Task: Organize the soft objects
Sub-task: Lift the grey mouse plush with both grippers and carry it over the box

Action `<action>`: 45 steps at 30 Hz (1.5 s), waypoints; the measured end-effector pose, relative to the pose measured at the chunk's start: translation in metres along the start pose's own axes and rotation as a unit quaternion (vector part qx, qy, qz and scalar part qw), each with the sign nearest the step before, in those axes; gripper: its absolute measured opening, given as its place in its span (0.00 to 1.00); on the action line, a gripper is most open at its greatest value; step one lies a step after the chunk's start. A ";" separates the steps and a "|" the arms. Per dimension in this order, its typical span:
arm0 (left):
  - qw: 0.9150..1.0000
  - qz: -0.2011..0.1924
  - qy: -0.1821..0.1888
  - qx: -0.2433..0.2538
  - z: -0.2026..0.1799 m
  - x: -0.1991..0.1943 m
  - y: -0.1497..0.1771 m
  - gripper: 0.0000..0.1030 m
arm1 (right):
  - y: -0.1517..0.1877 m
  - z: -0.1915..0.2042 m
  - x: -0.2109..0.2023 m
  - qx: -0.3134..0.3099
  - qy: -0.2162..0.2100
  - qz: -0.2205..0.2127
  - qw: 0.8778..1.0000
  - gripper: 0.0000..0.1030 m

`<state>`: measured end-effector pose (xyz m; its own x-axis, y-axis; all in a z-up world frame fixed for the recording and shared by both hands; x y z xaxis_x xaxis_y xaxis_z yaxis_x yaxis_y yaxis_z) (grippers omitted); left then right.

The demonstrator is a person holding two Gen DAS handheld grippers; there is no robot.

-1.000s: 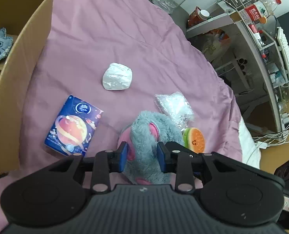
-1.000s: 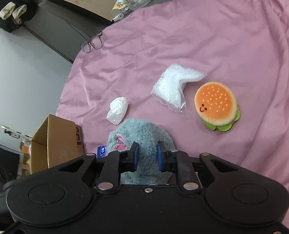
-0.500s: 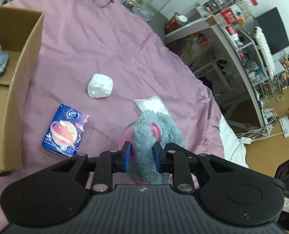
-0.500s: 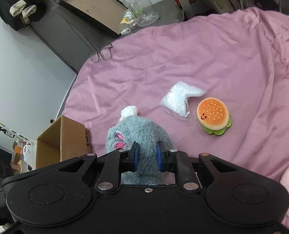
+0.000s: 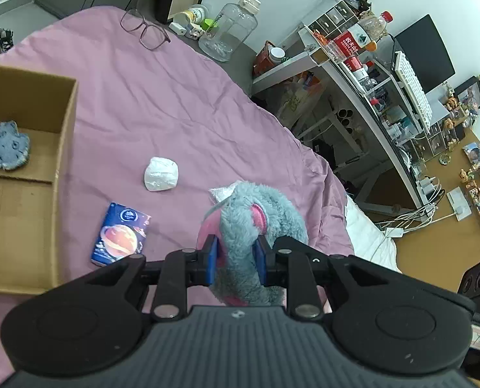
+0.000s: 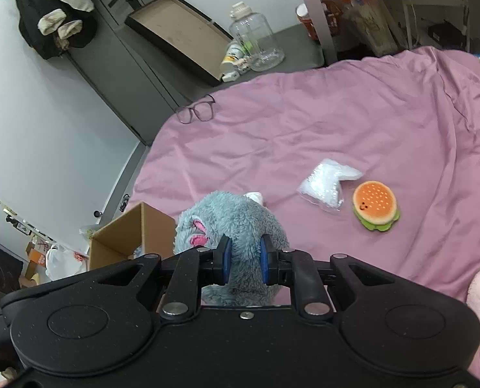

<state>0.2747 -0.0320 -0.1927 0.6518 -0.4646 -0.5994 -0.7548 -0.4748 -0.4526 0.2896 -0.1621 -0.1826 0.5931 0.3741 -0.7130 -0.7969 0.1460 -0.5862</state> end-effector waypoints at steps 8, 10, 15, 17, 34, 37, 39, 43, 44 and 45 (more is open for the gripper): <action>1.000 -0.017 -0.004 0.002 0.009 -0.031 -0.012 0.23 | -0.001 0.036 -0.004 -0.025 -0.011 -0.007 1.000 0.17; 1.000 -0.023 -0.006 0.002 0.014 -0.039 -0.016 0.23 | 0.000 0.046 -0.003 -0.029 -0.015 -0.008 0.999 0.17; 0.999 -0.031 -0.011 -0.004 0.031 -0.056 -0.024 0.23 | 0.006 0.071 0.001 -0.045 -0.025 -0.009 0.999 0.17; 0.999 -0.034 -0.015 -0.003 0.038 -0.063 -0.025 0.23 | 0.009 0.079 0.005 -0.045 -0.032 -0.006 0.998 0.17; 0.997 -0.060 -0.048 -0.030 0.109 -0.118 -0.048 0.23 | 0.036 0.157 0.036 -0.046 -0.087 0.018 0.995 0.17; 0.996 -0.063 -0.056 -0.035 0.120 -0.122 -0.053 0.23 | 0.039 0.165 0.045 -0.042 -0.093 0.025 0.994 0.17; 0.996 -0.062 -0.061 -0.036 0.128 -0.124 -0.054 0.23 | 0.042 0.169 0.051 -0.041 -0.094 0.033 0.994 0.17; 0.995 -0.056 -0.070 -0.046 0.142 -0.123 -0.052 0.23 | 0.051 0.173 0.062 -0.040 -0.097 0.049 0.993 0.17; 0.995 -0.054 -0.073 -0.049 0.146 -0.123 -0.052 0.23 | 0.053 0.173 0.066 -0.039 -0.098 0.054 0.993 0.17; 0.995 -0.052 -0.076 -0.050 0.149 -0.123 -0.051 0.23 | 0.056 0.173 0.069 -0.038 -0.099 0.058 0.993 0.17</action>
Point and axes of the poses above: each gripper's, at about its wrist camera, not at the fingertips, and x roughly the way its jaws point, z to its left, y to its underside, the point moved 9 cm from there along x, roughly the way its jaws point, and after that the axes turned 3 degrees about y, right-handed, at the moved point
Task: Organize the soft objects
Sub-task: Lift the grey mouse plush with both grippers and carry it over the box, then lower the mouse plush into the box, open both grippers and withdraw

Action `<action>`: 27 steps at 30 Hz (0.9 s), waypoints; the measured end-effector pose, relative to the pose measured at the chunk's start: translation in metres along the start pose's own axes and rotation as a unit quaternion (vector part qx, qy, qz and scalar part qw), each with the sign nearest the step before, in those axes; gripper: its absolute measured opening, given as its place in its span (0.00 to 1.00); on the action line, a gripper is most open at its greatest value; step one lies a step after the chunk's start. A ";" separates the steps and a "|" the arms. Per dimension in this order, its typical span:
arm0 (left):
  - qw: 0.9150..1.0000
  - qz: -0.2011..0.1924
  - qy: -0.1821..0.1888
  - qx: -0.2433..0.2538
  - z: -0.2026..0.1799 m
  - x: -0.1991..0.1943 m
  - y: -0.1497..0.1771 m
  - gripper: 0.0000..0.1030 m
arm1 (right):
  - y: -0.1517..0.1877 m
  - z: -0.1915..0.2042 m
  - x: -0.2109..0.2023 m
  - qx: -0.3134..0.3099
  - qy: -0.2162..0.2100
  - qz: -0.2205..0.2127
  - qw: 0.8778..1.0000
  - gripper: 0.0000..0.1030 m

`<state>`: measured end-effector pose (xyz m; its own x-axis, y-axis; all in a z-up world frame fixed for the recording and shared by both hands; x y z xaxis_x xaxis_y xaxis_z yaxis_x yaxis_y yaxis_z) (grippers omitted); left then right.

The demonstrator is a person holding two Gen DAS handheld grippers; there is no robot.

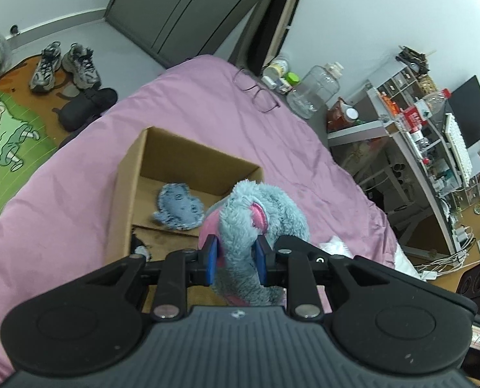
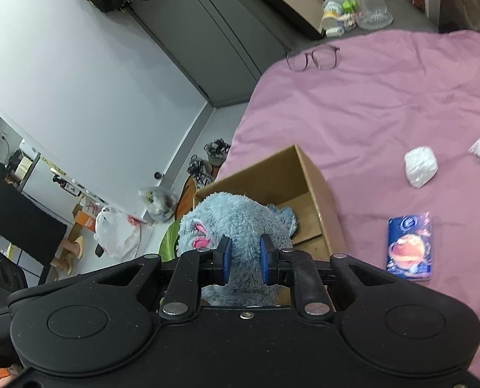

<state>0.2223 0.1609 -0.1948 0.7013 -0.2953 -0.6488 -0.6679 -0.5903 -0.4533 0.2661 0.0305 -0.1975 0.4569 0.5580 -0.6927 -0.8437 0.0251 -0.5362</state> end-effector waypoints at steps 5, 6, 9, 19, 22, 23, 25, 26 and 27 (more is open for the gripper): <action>0.999 0.012 -0.023 -0.019 0.018 0.007 0.006 0.23 | 0.011 -0.004 0.017 0.010 0.000 0.024 1.000 0.17; 0.999 0.014 -0.029 -0.021 0.020 0.009 0.007 0.23 | 0.013 -0.005 0.020 0.013 0.000 0.029 0.999 0.17; 0.998 0.025 -0.048 -0.016 0.025 0.015 0.011 0.23 | 0.019 -0.011 0.029 0.020 0.000 0.047 0.999 0.18; 0.992 0.069 -0.107 0.014 0.034 0.034 0.026 0.23 | 0.025 -0.024 0.032 0.041 0.004 0.087 0.995 0.42; 0.989 0.062 -0.130 0.024 0.035 0.031 0.027 0.23 | 0.024 -0.024 0.027 0.038 0.001 0.087 0.995 0.44; 0.989 0.062 -0.133 0.025 0.035 0.030 0.026 0.23 | 0.024 -0.024 0.025 0.038 -0.002 0.088 0.995 0.44; 0.988 0.059 -0.139 0.031 0.033 0.025 0.025 0.26 | 0.023 -0.025 0.021 0.036 -0.006 0.089 0.995 0.44; 0.988 0.057 -0.140 0.034 0.031 0.024 0.023 0.27 | 0.022 -0.025 0.018 0.035 -0.006 0.087 0.996 0.44; 0.987 0.055 -0.144 0.039 0.029 0.021 0.023 0.27 | 0.021 -0.026 0.015 0.033 -0.007 0.085 0.996 0.45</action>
Point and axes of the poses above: each gripper's, at about its wrist camera, not at the fingertips, and x roughly the way its jaws point, z to its left, y to its underside, the point moved 9 cm from there along x, roughly the way its jaws point, and after that the axes turned 3 degrees about y, right-handed, at the moved point
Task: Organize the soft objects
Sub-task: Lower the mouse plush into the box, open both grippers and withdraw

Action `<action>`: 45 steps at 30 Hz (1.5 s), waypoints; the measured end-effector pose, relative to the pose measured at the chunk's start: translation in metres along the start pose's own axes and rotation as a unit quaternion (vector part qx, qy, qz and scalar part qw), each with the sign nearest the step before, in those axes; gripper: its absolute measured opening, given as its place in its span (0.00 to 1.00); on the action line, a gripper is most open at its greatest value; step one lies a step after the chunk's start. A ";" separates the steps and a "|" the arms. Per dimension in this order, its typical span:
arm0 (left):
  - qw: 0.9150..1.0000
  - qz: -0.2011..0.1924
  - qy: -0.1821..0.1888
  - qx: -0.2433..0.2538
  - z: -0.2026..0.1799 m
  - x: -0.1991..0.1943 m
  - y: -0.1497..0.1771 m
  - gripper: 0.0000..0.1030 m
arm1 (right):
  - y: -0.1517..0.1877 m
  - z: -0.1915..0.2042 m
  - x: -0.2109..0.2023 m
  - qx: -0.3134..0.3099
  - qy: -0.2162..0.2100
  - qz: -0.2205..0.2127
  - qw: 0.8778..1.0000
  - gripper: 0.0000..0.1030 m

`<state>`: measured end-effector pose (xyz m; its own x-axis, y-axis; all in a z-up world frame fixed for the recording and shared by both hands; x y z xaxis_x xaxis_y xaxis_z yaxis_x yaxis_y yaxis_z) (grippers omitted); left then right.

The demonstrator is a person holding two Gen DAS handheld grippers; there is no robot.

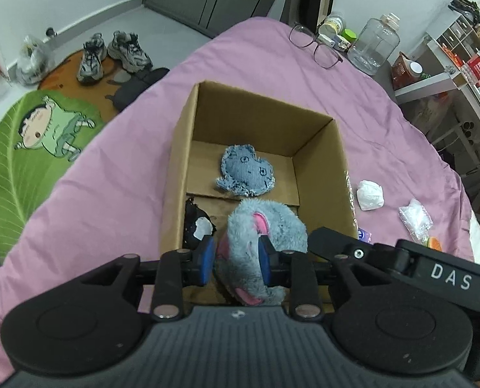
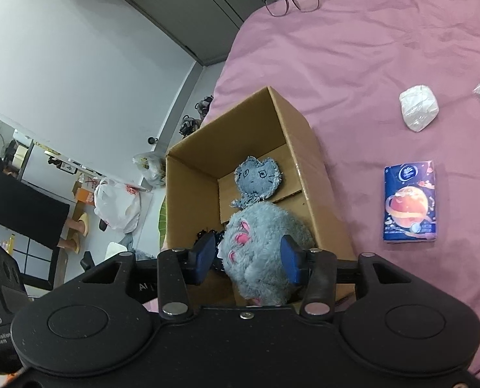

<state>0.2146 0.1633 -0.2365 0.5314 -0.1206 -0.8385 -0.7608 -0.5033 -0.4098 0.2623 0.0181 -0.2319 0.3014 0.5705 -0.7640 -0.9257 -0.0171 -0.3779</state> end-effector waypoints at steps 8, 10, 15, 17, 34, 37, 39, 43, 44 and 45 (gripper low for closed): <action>1.000 -0.010 -0.021 0.013 -0.017 -0.021 -0.004 0.42 | -0.008 -0.006 -0.032 -0.014 0.009 -0.022 1.000 0.55; 1.000 -0.011 -0.020 0.018 -0.024 -0.028 -0.004 0.47 | -0.009 -0.008 -0.043 -0.026 0.018 -0.028 0.999 0.60; 0.999 -0.020 -0.019 0.033 -0.039 -0.046 -0.003 0.58 | -0.009 -0.017 -0.072 -0.054 0.040 -0.034 0.997 0.71; 0.999 -0.026 -0.018 0.035 -0.044 -0.054 -0.003 0.58 | -0.010 -0.020 -0.082 -0.066 0.052 -0.039 0.996 0.74; 0.996 -0.058 -0.015 0.072 -0.099 -0.103 0.015 0.64 | -0.015 -0.048 -0.155 -0.110 0.096 -0.088 0.985 0.95; 0.996 -0.056 -0.013 0.068 -0.108 -0.106 0.018 0.64 | -0.014 -0.054 -0.165 -0.114 0.093 -0.086 0.985 0.96; 0.997 -0.056 -0.005 0.056 -0.115 -0.108 0.021 0.64 | -0.013 -0.058 -0.172 -0.118 0.093 -0.083 0.985 0.96; 0.995 -0.066 -0.018 0.076 -0.131 -0.114 0.026 0.64 | -0.011 -0.070 -0.186 -0.119 0.100 -0.085 0.984 0.96; 0.994 -0.069 -0.020 0.081 -0.135 -0.115 0.027 0.64 | -0.012 -0.073 -0.189 -0.118 0.102 -0.086 0.984 0.96; 0.994 -0.070 -0.021 0.083 -0.138 -0.116 0.029 0.64 | -0.011 -0.076 -0.193 -0.117 0.104 -0.087 0.984 0.96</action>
Point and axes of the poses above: each gripper's, at about its wrist camera, not at the fingertips, and x roughly the way its jaws point, z to its left, y to its underside, the point moved 9 cm from there along x, roughly the way its jaws point, and after that the axes turned 3 degrees about y, right-handed, at the moved point
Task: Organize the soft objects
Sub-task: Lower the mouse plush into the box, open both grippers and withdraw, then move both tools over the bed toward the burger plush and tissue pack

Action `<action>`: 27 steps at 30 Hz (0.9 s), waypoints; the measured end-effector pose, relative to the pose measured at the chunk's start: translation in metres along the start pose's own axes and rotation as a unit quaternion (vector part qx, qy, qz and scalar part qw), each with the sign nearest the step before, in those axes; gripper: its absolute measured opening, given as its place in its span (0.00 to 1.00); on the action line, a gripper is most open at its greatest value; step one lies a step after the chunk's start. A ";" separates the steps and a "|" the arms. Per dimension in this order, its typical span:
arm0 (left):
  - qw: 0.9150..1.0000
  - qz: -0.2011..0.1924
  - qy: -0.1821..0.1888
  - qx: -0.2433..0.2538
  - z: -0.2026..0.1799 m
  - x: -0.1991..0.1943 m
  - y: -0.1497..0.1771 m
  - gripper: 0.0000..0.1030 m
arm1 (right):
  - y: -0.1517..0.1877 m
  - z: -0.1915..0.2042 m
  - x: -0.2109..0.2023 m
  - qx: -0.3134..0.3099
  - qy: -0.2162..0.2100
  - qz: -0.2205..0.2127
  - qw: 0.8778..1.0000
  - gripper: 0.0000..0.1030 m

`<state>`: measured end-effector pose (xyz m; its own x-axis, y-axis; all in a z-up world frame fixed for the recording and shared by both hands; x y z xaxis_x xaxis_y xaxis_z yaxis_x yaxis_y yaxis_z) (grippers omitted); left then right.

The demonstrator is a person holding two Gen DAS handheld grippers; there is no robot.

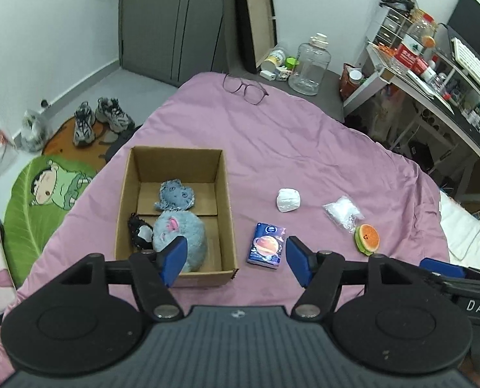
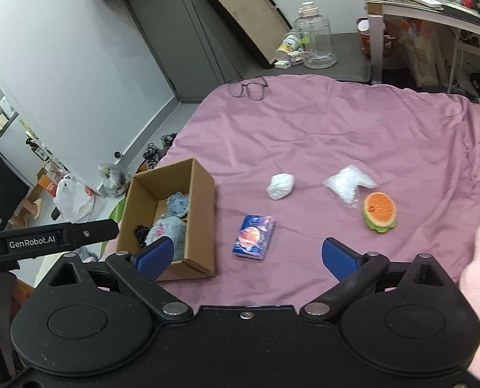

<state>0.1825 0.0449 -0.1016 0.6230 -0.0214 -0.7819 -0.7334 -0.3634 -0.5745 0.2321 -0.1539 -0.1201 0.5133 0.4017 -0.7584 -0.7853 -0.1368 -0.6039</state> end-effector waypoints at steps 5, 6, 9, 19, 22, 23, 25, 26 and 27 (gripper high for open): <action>1.000 -0.005 -0.008 0.010 -0.013 -0.003 0.000 0.64 | 0.000 -0.018 -0.014 0.003 0.003 -0.009 1.000 0.96; 1.000 -0.006 -0.010 0.012 -0.015 -0.004 0.000 0.64 | -0.001 -0.022 -0.016 0.003 0.005 -0.010 1.000 0.96; 1.000 -0.012 -0.021 0.012 -0.018 -0.005 -0.002 0.64 | -0.001 -0.035 -0.021 0.012 0.012 -0.013 1.000 0.96; 1.000 -0.006 0.003 0.015 -0.044 0.004 -0.011 0.64 | 0.001 -0.083 -0.030 0.040 0.036 -0.015 0.998 0.97; 0.999 0.002 0.011 0.034 -0.058 0.012 -0.010 0.64 | 0.000 -0.096 -0.030 0.046 0.043 -0.014 0.998 0.96; 0.999 0.005 0.016 0.039 -0.063 0.015 -0.010 0.64 | 0.000 -0.099 -0.030 0.048 0.044 -0.013 0.998 0.97; 0.998 0.012 0.021 0.052 -0.071 0.023 -0.008 0.64 | -0.001 -0.105 -0.028 0.050 0.047 -0.011 0.998 0.97; 0.998 0.016 0.020 0.059 -0.074 0.027 -0.007 0.64 | -0.002 -0.108 -0.027 0.051 0.049 -0.010 0.997 0.97; 0.998 0.018 0.019 0.063 -0.077 0.031 -0.006 0.64 | -0.002 -0.111 -0.026 0.052 0.050 -0.010 0.997 0.97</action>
<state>0.2271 -0.0251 -0.1035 0.6038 -0.0678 -0.7942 -0.7824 -0.2411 -0.5742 0.2588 -0.2641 -0.1263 0.5566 0.3096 -0.7710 -0.8039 -0.0335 -0.5938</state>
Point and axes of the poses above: each gripper's, at about its wrist camera, not at the fingertips, and x roughly the way its jaws point, z to its left, y to its underside, the point moved 9 cm from there along x, roughly the way its jaws point, and after that the axes turned 3 degrees about y, right-handed, at the moved point
